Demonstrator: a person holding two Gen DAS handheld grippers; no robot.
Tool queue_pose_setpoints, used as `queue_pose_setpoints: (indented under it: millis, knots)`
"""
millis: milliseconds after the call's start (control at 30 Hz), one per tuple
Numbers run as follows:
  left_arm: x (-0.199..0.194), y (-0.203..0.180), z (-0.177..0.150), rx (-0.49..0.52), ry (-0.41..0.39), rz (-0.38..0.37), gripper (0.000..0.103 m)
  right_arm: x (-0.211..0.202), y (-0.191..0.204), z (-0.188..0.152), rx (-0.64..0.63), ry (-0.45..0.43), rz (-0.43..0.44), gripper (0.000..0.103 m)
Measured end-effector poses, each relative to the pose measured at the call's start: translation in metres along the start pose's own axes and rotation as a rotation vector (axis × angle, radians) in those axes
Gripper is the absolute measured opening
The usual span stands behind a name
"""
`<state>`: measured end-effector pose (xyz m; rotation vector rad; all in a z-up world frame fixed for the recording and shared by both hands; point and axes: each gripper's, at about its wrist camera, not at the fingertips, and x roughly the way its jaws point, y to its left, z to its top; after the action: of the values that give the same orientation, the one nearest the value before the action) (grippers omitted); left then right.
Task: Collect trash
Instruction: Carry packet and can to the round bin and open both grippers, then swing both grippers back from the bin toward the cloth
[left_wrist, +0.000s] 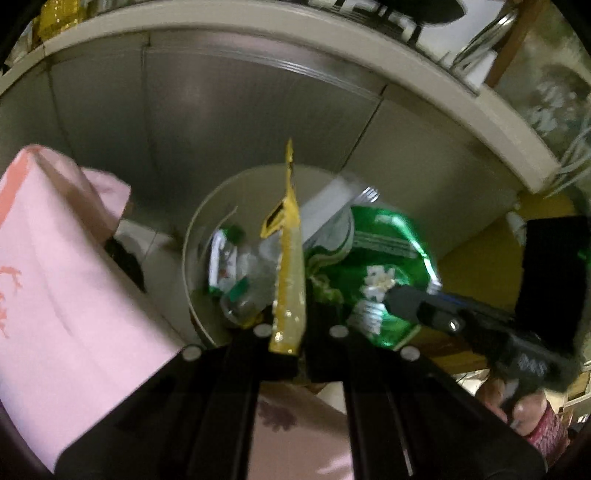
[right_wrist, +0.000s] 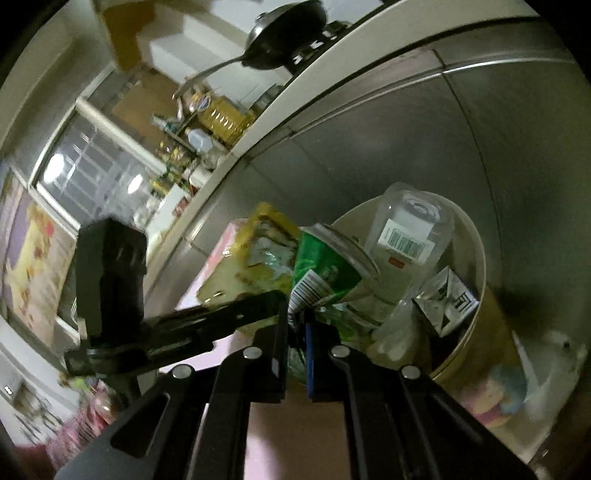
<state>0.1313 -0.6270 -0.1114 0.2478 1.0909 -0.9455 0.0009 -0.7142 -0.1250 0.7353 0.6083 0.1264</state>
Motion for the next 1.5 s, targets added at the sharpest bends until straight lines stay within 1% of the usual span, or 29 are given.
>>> queue_pose_setpoints:
  millis: [33,67,100,133,200,267,300,333,400,500,533,633,667,700,767,800,867,933,967,1067,1167,1233,1267,1333,1367,1433,1500]
  knots:
    - [0.005,0.001,-0.001,-0.008,0.021,0.013,0.022,0.005,0.001,-0.003,-0.015,0.004,-0.035,0.006]
    - [0.010,0.002,-0.002,-0.016,0.034,0.033,0.033,0.010,0.001,-0.005,-0.015,0.015,-0.048,0.006]
    - [0.011,0.003,-0.005,-0.018,0.032,0.051,0.050,0.015,-0.001,-0.007,-0.003,0.031,-0.048,0.007]
    - [0.010,0.004,-0.007,-0.018,0.019,0.073,0.056,0.020,-0.005,-0.008,0.016,0.045,-0.048,0.009]
    - [0.005,0.004,-0.010,-0.016,0.008,0.079,0.056,0.025,-0.008,-0.012,0.048,0.057,-0.047,0.011]
    - [-0.004,0.007,-0.013,-0.022,0.000,0.080,0.056,0.024,-0.007,-0.014,0.060,0.043,-0.050,0.018]
    - [-0.012,0.007,-0.015,-0.022,-0.016,0.084,0.056,0.022,-0.005,-0.015,0.065,0.029,-0.054,0.029]
    - [-0.019,0.007,-0.016,-0.022,-0.030,0.086,0.056,0.019,-0.001,-0.015,0.068,0.014,-0.054,0.045]
    - [-0.032,0.007,-0.021,-0.030,-0.050,0.087,0.056,0.012,0.005,-0.014,0.067,-0.014,-0.060,0.057]
    - [-0.059,0.010,-0.032,-0.053,-0.092,0.088,0.056,0.001,0.015,-0.009,0.068,-0.042,-0.064,0.057]
    - [-0.068,0.010,-0.037,-0.056,-0.103,0.091,0.056,-0.008,0.017,-0.009,0.076,-0.066,-0.063,0.057]
    - [-0.097,0.011,-0.054,-0.062,-0.145,0.123,0.056,-0.027,0.030,-0.008,0.066,-0.126,-0.073,0.057]
    - [-0.108,0.012,-0.062,-0.069,-0.161,0.123,0.056,-0.030,0.034,-0.008,0.056,-0.130,-0.076,0.057]
    - [-0.113,0.014,-0.067,-0.076,-0.170,0.119,0.056,-0.030,0.038,-0.007,0.041,-0.128,-0.080,0.058]
    - [-0.130,0.017,-0.081,-0.097,-0.195,0.110,0.056,-0.020,0.039,-0.003,0.031,-0.091,-0.079,0.058]
    - [-0.135,0.018,-0.087,-0.103,-0.202,0.108,0.056,-0.010,0.036,0.001,0.043,-0.050,-0.058,0.058]
    - [-0.144,0.020,-0.096,-0.110,-0.207,0.114,0.056,0.003,0.029,0.007,0.091,0.002,-0.068,0.058]
    - [-0.154,0.022,-0.105,-0.112,-0.214,0.126,0.056,0.008,0.024,0.010,0.152,0.035,-0.023,0.058]
    - [-0.159,0.022,-0.109,-0.111,-0.220,0.131,0.056,0.006,0.026,0.012,0.169,0.023,-0.020,0.058]
    - [-0.175,0.026,-0.118,-0.116,-0.245,0.158,0.056,-0.008,0.041,0.011,0.150,-0.008,-0.001,0.058]
    - [-0.191,0.030,-0.127,-0.137,-0.270,0.177,0.056,-0.025,0.063,0.004,0.123,-0.028,0.027,0.058]
    - [-0.203,0.030,-0.136,-0.143,-0.292,0.210,0.056,-0.039,0.081,-0.007,0.091,-0.046,0.025,0.058]
    - [-0.209,0.029,-0.141,-0.143,-0.304,0.228,0.056,-0.044,0.088,-0.012,0.087,-0.040,0.031,0.058]
    - [-0.222,0.025,-0.151,-0.130,-0.332,0.283,0.057,-0.059,0.106,-0.027,0.062,-0.070,0.009,0.058]
    - [-0.229,0.022,-0.156,-0.122,-0.345,0.313,0.058,-0.064,0.112,-0.034,0.052,-0.078,-0.002,0.058]
    - [-0.242,0.018,-0.166,-0.115,-0.372,0.365,0.073,-0.074,0.129,-0.055,0.031,-0.095,-0.030,0.061]
    - [-0.255,0.017,-0.179,-0.110,-0.401,0.412,0.077,-0.079,0.146,-0.071,0.010,-0.108,-0.038,0.064]
